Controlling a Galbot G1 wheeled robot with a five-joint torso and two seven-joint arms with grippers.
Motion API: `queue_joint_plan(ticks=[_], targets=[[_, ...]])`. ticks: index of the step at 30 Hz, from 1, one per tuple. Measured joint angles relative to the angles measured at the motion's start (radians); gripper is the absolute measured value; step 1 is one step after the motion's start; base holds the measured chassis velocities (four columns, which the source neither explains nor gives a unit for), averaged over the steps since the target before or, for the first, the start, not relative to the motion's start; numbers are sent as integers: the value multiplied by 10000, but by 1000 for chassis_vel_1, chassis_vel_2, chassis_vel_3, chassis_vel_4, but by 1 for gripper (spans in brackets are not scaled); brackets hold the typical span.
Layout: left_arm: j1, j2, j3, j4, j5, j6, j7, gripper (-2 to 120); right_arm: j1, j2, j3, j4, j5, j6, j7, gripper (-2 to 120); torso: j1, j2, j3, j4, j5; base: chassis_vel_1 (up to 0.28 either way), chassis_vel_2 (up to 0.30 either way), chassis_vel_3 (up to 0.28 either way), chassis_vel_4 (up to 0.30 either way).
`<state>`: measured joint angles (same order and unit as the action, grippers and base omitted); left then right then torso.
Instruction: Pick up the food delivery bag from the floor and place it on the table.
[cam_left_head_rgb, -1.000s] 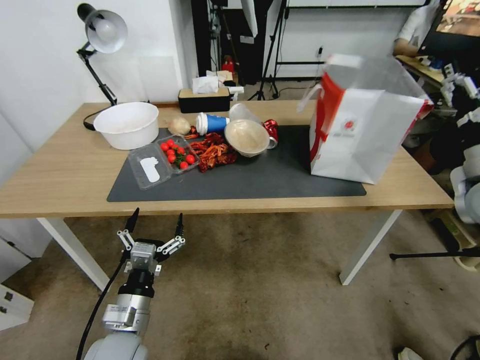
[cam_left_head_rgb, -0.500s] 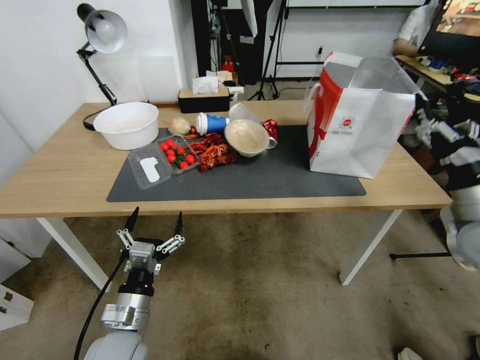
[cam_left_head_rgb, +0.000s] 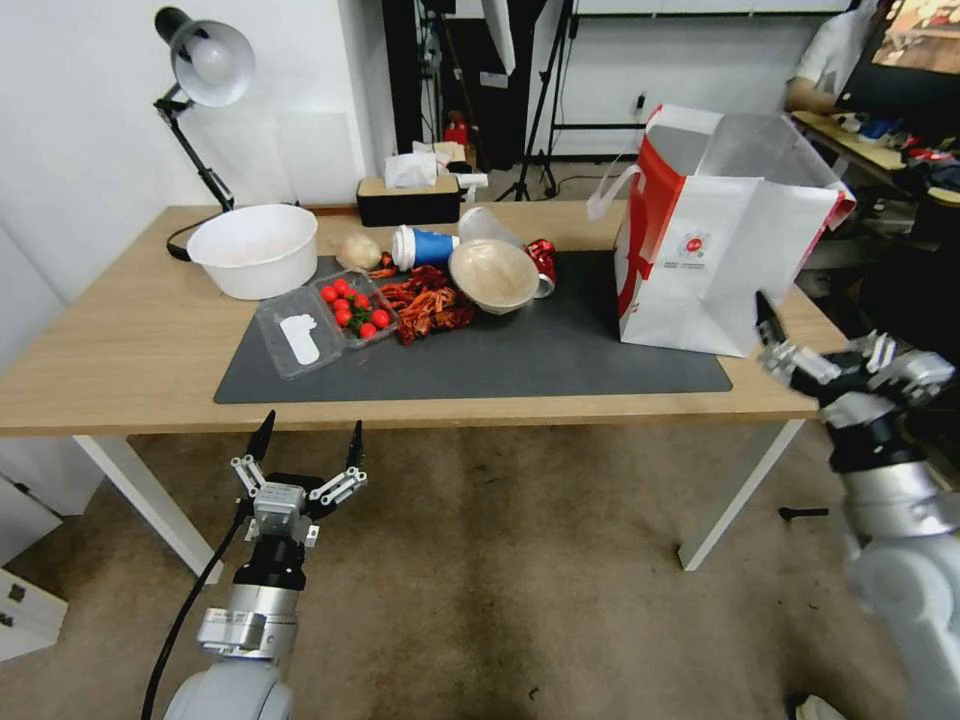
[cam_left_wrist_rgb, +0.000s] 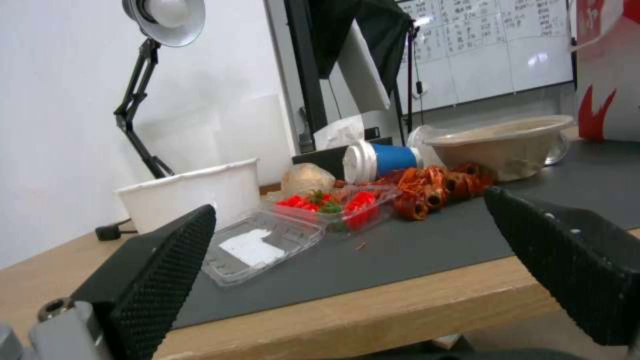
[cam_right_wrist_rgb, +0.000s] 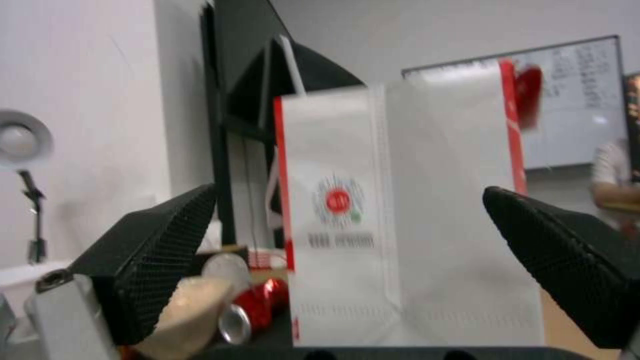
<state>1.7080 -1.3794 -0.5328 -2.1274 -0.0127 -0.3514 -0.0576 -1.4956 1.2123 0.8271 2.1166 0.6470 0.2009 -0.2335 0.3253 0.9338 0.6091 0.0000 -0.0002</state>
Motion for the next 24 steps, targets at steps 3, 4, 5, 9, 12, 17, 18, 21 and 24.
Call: queue_joint_plan(ticks=[3, 4, 5, 9, 12, 17, 18, 21, 24], targets=[[44, -10, -29, 22, 5, -1, -22, 100, -261, 411, -170, 40, -643, -77, 388, 100, 0, 0, 0, 0, -2, 0, 0, 0, 0], [56, -10, -40, 42, 15, -1, -42, 100, -364, 575, -233, 40, -866, -89, 484, 100, 0, 0, 0, 0, 1, 0, 0, 0, 0], [68, -11, -49, 93, 35, 1, -75, 100, -488, 776, -294, 19, -1099, -90, 519, 100, 0, 0, 0, 0, 0, 0, 0, 0, 0], [89, -31, -51, 227, 114, 140, -177, 100, -843, 1325, -430, -225, -1605, 37, 416, 100, 0, 0, 0, 0, 0, 0, 0, 0, 0], [123, -45, -43, 271, 197, 375, -270, 100, -1048, 1579, -472, -384, -1843, 138, 254, 100, 1, 0, 0, -1, 1, 0, 0, 0, 0], [194, -51, -22, 283, 320, 969, -377, 100, -1376, 1931, -524, -569, -2191, 283, -23, 100, 1, 0, 1, -1, 0, 0, 0, 0, 0], [211, -54, -18, 284, 351, 1113, -374, 100, -1441, 2003, -529, -610, -2277, 311, -105, 100, 1, -1, 0, -1, -1, 0, 0, 0, 0], [233, -70, -18, 366, 397, 1212, -305, 100, -1525, 2122, -566, -807, -2451, 520, -226, 100, 1, 0, 1, -1, 1, 0, 0, 0, 0], [236, -76, -19, 397, 409, 1223, -277, 100, -1536, 2153, -575, -875, -2494, 592, -252, 100, 1, -1, 0, 0, 2, 0, 0, 0, 0]])
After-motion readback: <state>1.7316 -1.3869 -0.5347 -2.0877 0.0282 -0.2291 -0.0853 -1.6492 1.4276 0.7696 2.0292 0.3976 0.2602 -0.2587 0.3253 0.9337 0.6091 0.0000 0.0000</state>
